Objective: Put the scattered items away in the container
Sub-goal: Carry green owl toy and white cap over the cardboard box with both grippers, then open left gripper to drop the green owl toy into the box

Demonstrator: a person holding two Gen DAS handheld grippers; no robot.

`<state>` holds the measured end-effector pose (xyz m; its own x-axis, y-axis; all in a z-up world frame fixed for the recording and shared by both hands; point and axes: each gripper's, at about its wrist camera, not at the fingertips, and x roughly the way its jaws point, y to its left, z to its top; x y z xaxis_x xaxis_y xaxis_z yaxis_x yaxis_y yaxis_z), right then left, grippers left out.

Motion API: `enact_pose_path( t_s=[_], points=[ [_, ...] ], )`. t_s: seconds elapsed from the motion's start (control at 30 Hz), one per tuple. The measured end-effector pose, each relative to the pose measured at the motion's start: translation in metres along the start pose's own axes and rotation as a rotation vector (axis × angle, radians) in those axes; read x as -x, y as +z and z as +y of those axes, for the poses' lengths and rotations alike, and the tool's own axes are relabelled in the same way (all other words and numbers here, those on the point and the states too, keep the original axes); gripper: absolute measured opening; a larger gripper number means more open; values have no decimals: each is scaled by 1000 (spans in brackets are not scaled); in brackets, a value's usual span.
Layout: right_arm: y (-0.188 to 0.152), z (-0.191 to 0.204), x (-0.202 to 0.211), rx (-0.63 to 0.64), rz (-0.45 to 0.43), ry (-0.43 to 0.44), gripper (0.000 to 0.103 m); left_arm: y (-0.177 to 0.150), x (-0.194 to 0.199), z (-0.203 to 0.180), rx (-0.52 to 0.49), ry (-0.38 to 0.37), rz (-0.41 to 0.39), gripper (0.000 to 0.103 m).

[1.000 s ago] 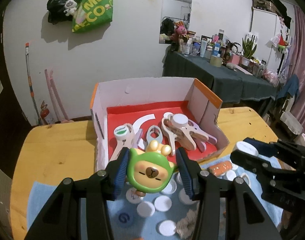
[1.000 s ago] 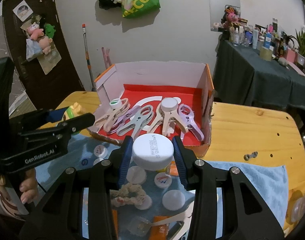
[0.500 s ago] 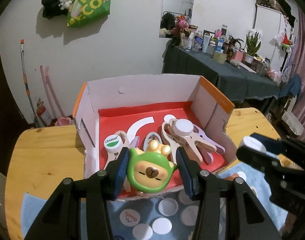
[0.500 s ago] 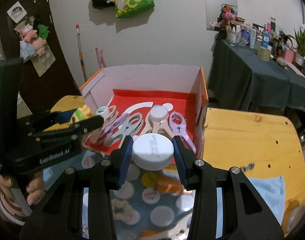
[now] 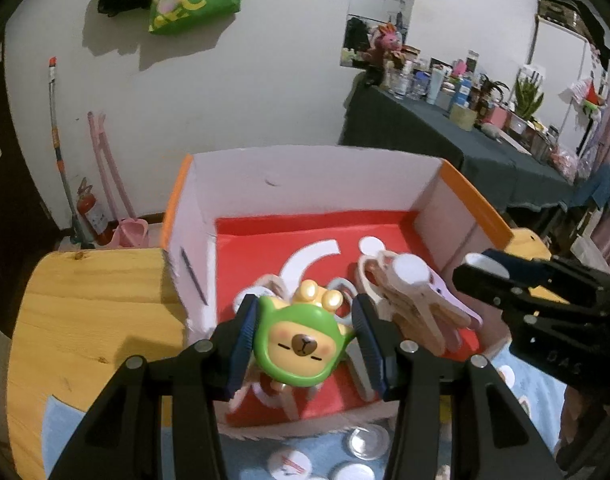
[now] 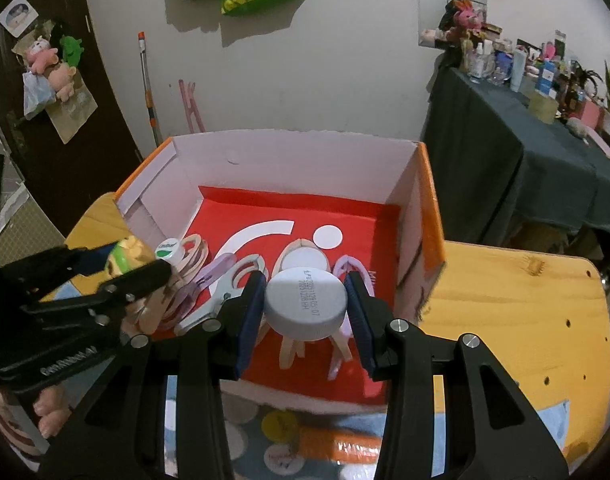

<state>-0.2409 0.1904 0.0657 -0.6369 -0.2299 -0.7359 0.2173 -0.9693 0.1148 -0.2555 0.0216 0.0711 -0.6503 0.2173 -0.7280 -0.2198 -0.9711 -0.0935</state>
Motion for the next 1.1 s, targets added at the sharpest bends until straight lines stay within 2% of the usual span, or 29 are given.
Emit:
enact_pose_path(
  t_s=[0.33, 0.57, 0.8, 1.1],
  points=[
    [8, 7, -22, 13, 25, -5, 39, 7, -6, 21, 26, 20, 16, 50],
    [8, 8, -30, 23, 36, -14, 39, 3, -4, 25, 32, 6, 26, 50],
    [10, 8, -34, 24, 39, -19, 39, -3, -6, 3, -13, -51, 51, 50],
    [12, 3, -41, 18, 45, -37, 39, -12, -26, -17, -31, -71, 91, 50]
  ],
)
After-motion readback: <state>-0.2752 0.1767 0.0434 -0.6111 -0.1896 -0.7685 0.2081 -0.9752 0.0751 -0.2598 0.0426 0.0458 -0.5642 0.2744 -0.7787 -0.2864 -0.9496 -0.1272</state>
